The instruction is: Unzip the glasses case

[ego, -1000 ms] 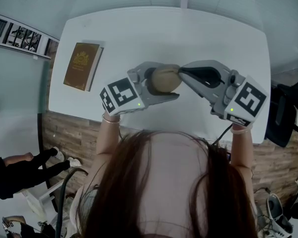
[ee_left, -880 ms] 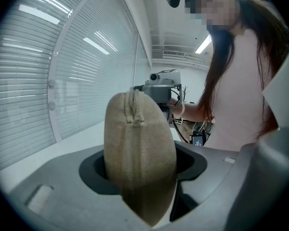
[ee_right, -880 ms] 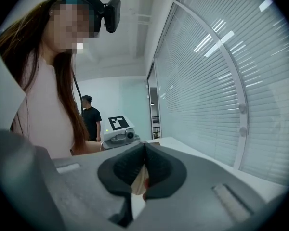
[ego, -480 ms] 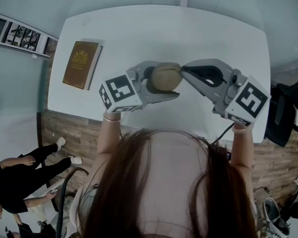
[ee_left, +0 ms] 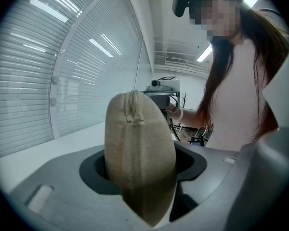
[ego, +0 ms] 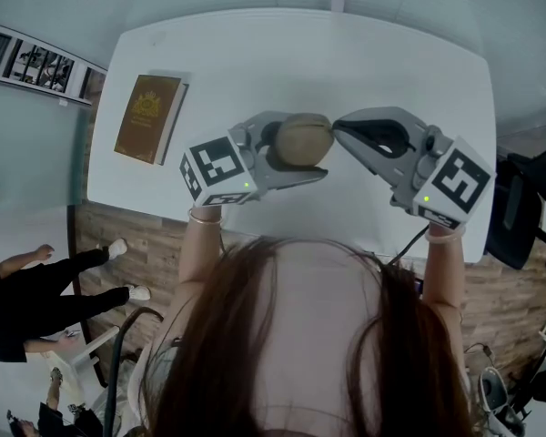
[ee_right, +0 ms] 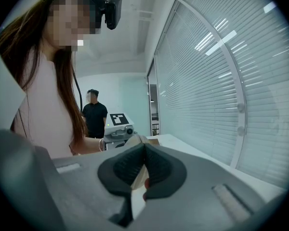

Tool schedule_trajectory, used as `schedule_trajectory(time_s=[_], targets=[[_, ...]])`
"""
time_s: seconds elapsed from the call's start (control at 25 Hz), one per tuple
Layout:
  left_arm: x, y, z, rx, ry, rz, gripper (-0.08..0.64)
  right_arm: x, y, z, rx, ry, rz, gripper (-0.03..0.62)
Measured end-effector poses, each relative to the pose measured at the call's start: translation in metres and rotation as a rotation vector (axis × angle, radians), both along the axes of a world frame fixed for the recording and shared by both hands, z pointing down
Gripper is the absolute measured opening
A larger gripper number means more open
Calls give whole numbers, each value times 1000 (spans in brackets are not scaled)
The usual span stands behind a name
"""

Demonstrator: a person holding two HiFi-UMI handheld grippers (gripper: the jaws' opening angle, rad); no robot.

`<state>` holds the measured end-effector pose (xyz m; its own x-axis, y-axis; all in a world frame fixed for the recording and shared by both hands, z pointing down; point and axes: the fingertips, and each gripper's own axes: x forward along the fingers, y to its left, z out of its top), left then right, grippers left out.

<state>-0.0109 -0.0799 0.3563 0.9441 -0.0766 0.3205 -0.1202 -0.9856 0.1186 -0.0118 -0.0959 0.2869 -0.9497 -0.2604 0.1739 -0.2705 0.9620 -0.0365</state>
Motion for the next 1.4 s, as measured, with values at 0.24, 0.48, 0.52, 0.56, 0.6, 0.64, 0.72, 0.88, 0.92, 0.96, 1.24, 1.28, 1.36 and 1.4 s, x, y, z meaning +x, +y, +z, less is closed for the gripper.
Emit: schedule_trajectory(time_s=[0.24,0.48,0.52,0.56,0.6,0.64,0.72,0.88,0.92,0.96,1.24,1.28,1.36,1.4], targets=[[-1,0,-3,-5,19,-8,296,1,-1,1,-14,-6,2,3],[-2,-2,-2,-5,22,-15,296,2,-2,5,-28,-7,-1,3],[-2,-2,-2,-4,23,-17,295,2,-3,5,-29,-8,0,3],[-2,-2,-1,-4,24,-18,295,2,-3,6,-30,-9,0,3],[-2,-2,-1,-5,25,-20,295,2,-3,7,-31,-10,-1,3],[-2,-2,-1,-6,26,-21,295,2,-3,7,-32,-10,-1,3],[-3,-3,0,-7,28,-25,295,2,-4,8,-33,-9,1,3],[-4,-2,0,-11,27,-27,295,2,-4,9,-39,-8,1,3],[-4,-2,0,-10,24,-27,295,2,-4,10,-40,-5,1,3],[-4,-3,1,-8,20,-28,295,2,-4,11,-41,-2,1,3],[-7,-5,-2,-7,38,-34,293,3,-3,17,-55,5,6,3],[-7,-5,-2,-9,42,-35,293,4,-3,18,-56,5,6,3],[-7,-6,-2,-15,52,-37,292,4,-4,20,-59,8,6,3],[-7,-6,-3,-17,55,-38,293,3,-4,20,-59,8,7,3]])
